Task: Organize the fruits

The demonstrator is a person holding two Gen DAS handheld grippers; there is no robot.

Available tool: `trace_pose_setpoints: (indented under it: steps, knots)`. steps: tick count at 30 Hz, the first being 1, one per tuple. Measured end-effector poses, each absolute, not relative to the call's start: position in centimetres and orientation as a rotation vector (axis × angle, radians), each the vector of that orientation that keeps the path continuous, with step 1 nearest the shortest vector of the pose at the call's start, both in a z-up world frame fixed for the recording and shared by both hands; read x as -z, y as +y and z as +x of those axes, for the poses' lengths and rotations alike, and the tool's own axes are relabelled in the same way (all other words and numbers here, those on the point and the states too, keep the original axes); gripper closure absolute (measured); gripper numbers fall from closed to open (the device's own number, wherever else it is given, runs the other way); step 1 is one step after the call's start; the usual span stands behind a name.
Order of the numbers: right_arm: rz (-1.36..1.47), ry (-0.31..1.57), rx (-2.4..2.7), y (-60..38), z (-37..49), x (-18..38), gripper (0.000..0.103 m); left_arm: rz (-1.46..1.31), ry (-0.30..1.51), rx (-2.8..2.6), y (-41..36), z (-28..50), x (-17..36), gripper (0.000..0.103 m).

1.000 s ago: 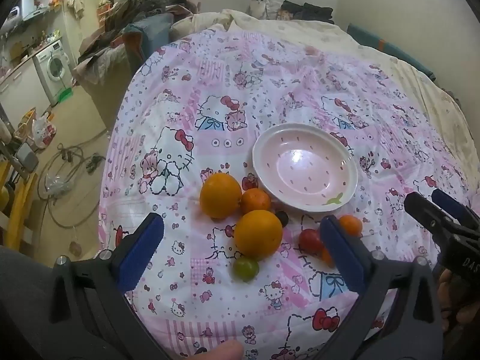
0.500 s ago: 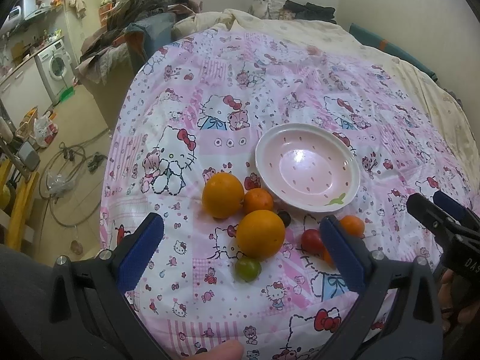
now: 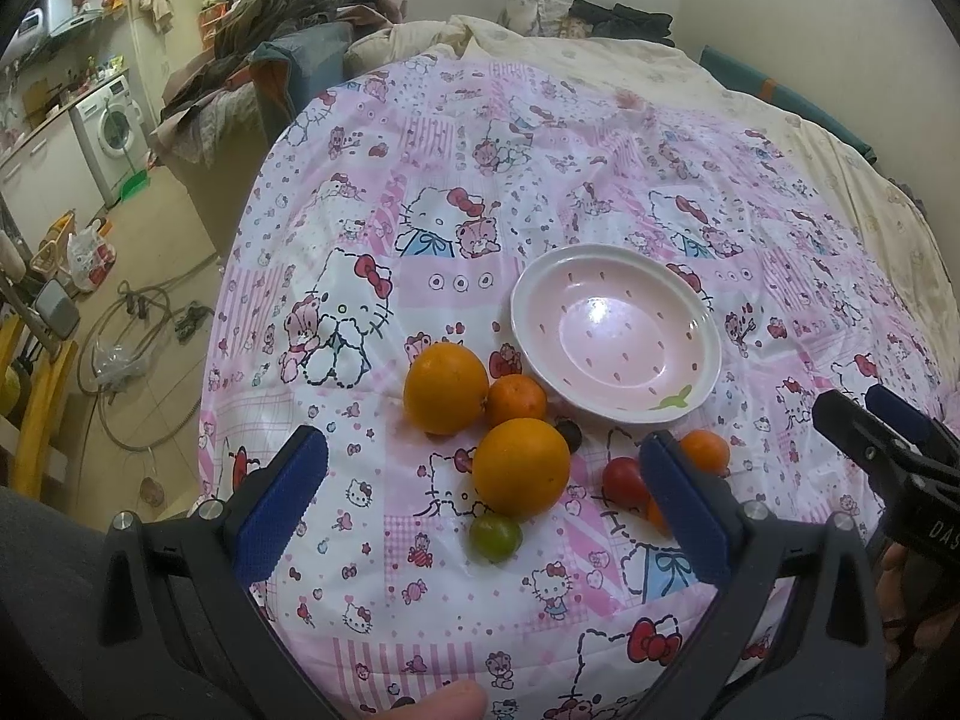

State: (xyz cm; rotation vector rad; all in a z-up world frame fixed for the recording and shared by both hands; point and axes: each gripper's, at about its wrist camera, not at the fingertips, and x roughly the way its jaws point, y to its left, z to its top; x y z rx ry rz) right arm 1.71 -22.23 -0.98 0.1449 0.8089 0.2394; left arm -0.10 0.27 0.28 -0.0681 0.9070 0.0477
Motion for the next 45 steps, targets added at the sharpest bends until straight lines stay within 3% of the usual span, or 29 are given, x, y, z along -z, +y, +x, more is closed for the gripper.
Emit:
trace_pose_setpoints:
  steps: [38, 45]
  knots:
    - [0.152, 0.823, -0.242, -22.5, 1.9, 1.2, 0.0, -0.102, 0.921, -0.039, -0.1, 0.4, 0.2, 0.0]
    - [0.198, 0.857, -0.239, -23.5, 2.9, 1.0, 0.0, -0.082, 0.997, -0.071, 1.0, 1.3, 1.0, 0.001]
